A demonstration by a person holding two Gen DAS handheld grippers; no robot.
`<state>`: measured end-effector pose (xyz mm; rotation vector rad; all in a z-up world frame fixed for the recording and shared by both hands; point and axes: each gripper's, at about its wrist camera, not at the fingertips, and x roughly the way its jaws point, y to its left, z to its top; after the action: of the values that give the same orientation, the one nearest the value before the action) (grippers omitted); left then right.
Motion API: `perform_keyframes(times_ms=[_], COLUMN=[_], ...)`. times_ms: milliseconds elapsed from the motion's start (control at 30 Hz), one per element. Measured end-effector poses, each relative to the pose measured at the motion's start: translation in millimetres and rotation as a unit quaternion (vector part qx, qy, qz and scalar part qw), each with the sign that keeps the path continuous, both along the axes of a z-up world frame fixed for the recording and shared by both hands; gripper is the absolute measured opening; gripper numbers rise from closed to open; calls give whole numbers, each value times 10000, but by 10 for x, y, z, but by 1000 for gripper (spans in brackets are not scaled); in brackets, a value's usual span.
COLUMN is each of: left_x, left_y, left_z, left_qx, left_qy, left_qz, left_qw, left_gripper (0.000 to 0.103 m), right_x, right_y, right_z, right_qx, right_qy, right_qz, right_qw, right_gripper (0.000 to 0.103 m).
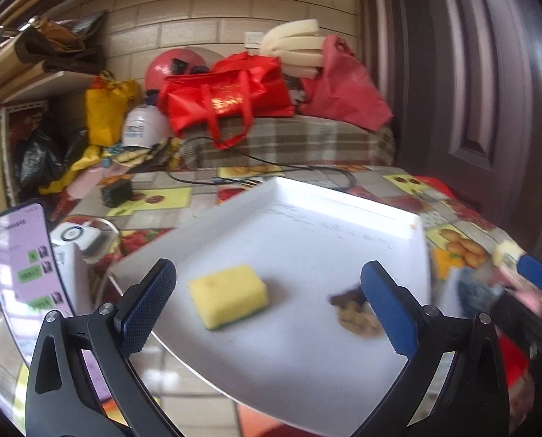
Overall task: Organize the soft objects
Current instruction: 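Open both tools to drop the sponge and rope knot into the tray, then grasp the red plush ball with the left tool while the right tool grasps the teal tissue pack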
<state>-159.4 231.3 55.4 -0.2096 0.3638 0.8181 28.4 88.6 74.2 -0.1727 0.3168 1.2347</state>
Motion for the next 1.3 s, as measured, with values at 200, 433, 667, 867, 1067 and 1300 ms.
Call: perform_keyframes(times_ms=[200, 433, 667, 867, 1067, 1300], left_x=[278, 596, 779, 888, 954, 761], left_y=[-520, -1213, -1484, -1610, -1541, -1571], left_z=[-49, -109, -126, -194, -258, -136], left_qx=[-143, 30, 82, 7, -389, -134], left_qy=[410, 909, 1126, 1294, 1392, 869], left_qz=[-1152, -2398, -2772, -2999, -3148, -3144], left_qw=[9924, 9666, 9541, 9452, 9381, 9452], left_gripper=[102, 102, 102, 97, 44, 43], right_x=[681, 1403, 1414, 1384, 1468, 1504], right_y=[-464, -1060, -1077, -697, -426, -760], right_z=[0, -100, -105, -188, -323, -274], right_qx=[-81, -397, -613, -634, -991, -412], right_qy=[467, 1464, 1532, 1906, 2208, 2366], right_qz=[-936, -1372, -1071, -465, -331, -391], right_qw=[9945, 9789, 9805, 9785, 9697, 9699], right_gripper=[89, 89, 88, 84, 58, 35])
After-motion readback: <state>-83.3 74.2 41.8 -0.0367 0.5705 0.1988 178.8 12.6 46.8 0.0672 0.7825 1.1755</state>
